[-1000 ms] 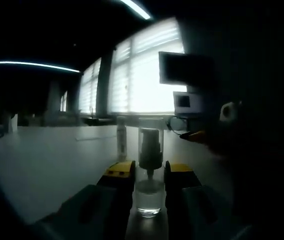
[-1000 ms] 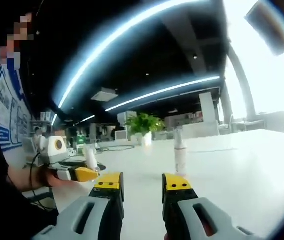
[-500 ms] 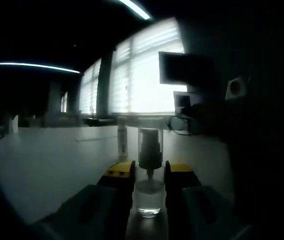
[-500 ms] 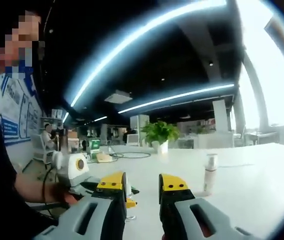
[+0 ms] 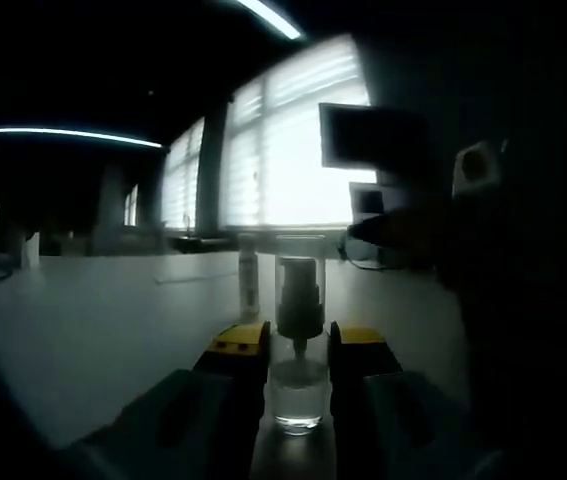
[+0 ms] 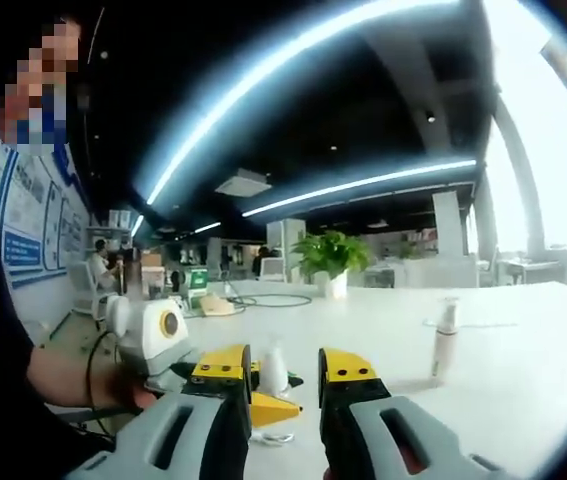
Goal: Clamp pump bottle remove cover press pump head put on cover
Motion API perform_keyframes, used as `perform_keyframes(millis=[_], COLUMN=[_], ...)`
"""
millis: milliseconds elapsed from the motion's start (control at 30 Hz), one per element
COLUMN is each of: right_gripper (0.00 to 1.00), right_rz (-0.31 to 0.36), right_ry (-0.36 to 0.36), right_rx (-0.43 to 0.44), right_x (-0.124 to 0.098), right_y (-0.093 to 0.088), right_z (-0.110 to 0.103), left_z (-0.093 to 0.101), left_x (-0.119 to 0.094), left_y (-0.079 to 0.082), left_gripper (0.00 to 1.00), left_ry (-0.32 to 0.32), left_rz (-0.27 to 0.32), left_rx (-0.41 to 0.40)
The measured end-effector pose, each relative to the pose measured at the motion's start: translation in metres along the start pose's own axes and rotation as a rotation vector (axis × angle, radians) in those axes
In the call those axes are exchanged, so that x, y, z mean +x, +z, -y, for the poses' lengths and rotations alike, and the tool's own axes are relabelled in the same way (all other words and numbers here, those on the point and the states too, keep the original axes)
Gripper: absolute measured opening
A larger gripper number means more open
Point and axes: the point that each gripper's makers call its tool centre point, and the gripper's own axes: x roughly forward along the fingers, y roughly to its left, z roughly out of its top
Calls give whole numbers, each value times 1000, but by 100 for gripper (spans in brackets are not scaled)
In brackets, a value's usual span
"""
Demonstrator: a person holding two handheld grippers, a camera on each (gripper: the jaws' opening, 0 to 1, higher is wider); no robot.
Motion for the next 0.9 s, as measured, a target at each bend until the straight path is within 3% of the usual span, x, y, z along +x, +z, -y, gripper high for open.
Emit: perform_keyframes(millis=[567,900], right_gripper=[19,15], right_rz=[-48,-45], right_ry=[9,-11], right_rx=[-22,-74], right_x=[33,37], right_y=[-16,-17], right_z=[-14,-13], left_z=[1,1], left_x=[0,0], left_y=[0,0], left_gripper=[15,15], left_ry=[1,1], left_rz=[-1,-1], left_rx=[2,6])
